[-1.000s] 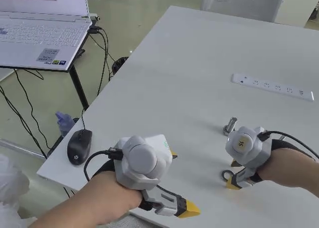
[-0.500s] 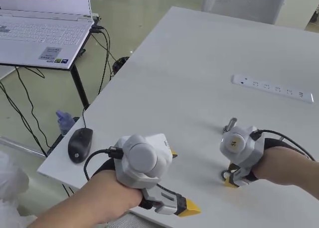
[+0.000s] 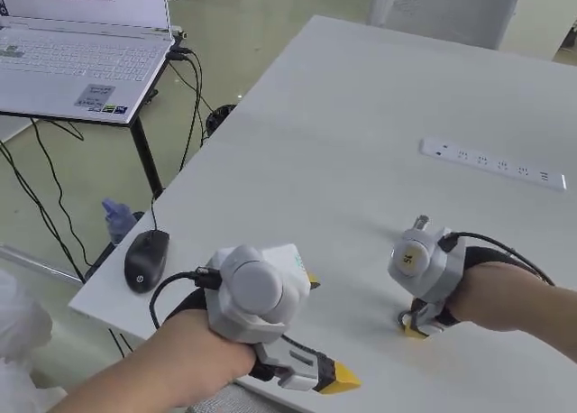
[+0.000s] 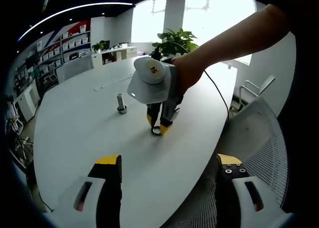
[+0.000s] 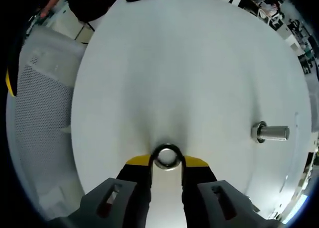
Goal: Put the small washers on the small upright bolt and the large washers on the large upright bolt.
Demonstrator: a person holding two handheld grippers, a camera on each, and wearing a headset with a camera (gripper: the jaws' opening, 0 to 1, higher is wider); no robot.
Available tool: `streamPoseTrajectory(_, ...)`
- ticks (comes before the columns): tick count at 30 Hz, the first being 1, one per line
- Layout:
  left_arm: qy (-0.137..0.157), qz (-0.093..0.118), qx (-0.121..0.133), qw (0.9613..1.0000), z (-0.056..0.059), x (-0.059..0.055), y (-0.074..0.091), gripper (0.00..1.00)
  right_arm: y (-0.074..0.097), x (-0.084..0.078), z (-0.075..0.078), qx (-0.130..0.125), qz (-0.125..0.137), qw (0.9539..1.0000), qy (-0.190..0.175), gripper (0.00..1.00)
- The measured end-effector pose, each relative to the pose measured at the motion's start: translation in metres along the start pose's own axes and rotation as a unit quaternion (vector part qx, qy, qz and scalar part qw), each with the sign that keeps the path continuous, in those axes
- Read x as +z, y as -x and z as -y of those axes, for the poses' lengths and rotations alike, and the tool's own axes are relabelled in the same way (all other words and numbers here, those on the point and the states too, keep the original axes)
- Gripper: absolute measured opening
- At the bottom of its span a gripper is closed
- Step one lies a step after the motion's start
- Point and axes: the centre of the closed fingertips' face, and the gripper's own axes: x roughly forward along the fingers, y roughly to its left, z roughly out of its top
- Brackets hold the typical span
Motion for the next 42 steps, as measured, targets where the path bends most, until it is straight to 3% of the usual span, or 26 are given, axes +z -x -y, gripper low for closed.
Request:
streamPoseTrajectory(9, -0.003, -0.002, -0.002, 1.0, 0.003, 0.001, 0.0, 0.75, 0.002, -0.001, 0.0, 0.002, 0.026, 0.9994, -0.025, 0.21)
streamPoseTrajectory(21, -0.005, -0.007, -0.003, 1.0, 0.003, -0.001, 0.001, 0.74, 0.007, -0.014, 0.003, 0.011, 0.023, 0.9988, -0.043, 0.22)
streamPoseTrajectory(34, -0.006, -0.005, -0.005, 1.0, 0.003, 0.001, -0.002, 0.74, 0.042, -0.021, 0.024, 0.003, 0.031, 0.9978, -0.058, 0.22)
streamPoseTrajectory(42, -0.007, -0.005, -0.006, 0.9999, 0.003, 0.001, -0.002, 0.74, 0.055, -0.024, 0.032, 0.002, 0.028, 0.9978, -0.061, 0.22)
